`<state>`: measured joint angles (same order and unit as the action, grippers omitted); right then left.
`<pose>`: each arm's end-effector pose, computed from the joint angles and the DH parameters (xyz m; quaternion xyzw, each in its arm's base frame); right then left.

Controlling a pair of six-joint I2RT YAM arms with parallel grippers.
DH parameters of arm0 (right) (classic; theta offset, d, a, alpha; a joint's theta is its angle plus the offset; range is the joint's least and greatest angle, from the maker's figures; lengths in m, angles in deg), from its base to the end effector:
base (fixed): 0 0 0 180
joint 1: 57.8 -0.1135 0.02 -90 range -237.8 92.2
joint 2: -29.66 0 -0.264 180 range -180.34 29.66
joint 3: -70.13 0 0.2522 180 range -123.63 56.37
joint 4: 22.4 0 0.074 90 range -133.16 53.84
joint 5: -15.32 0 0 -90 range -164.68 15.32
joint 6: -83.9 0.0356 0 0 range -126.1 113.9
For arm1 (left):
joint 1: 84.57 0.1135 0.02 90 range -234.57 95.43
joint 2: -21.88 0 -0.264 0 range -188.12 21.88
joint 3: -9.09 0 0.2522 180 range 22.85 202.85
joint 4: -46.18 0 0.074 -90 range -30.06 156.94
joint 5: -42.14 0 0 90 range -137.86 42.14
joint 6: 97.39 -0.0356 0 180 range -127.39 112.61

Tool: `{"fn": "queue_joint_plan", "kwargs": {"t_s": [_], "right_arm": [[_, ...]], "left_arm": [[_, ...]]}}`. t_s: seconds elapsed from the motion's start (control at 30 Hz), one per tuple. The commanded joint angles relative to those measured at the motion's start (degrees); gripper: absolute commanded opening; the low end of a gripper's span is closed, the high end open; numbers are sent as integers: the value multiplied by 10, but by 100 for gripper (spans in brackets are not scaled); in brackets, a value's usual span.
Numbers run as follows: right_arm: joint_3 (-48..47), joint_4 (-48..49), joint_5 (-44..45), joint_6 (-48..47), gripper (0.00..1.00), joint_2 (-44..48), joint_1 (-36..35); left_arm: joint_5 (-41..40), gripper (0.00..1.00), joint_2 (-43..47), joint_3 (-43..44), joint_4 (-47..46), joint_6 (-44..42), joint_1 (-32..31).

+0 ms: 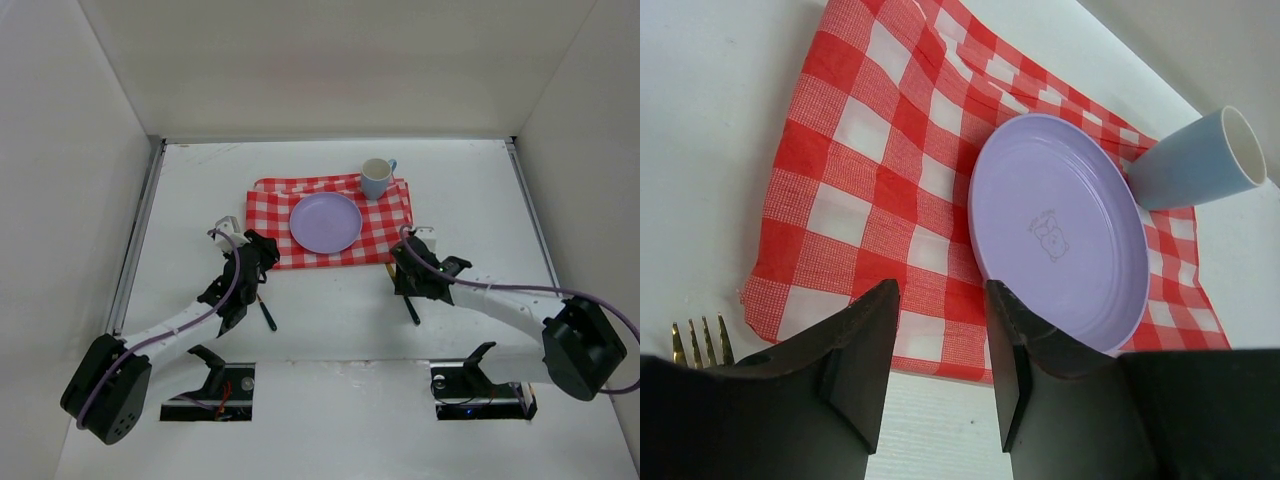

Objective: Set the dinner table for one person

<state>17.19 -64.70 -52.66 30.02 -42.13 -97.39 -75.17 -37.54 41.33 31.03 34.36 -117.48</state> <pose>0.1841 0.1349 0.1891 0.0188 0.9517 0.0040 0.3066 0.1880 -0.1022 0.2036 -0.2063 0.7416 -0.2248 0.5974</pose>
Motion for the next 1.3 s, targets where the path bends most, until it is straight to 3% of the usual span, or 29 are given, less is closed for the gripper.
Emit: {"fn": "queue_joint_plan", "kwargs": {"t_s": [0.0,0.23,0.8,1.07,1.27], "right_arm": [[-15,-18,4,7,51,-23,-11],[-27,-29,-16,7,47,-63,-20],[-29,-42,-53,33,16,-72,-101],[-46,-94,-44,81,15,-14,-195],[-94,-92,-30,57,13,42,-186]], "left_arm": [[-8,38,-3,15,-14,-7,3],[-5,38,-8,14,-17,-4,9],[-4,39,10,8,-12,-4,19],[-4,39,21,5,-11,-4,21],[-4,39,19,5,-11,-3,21]]}}
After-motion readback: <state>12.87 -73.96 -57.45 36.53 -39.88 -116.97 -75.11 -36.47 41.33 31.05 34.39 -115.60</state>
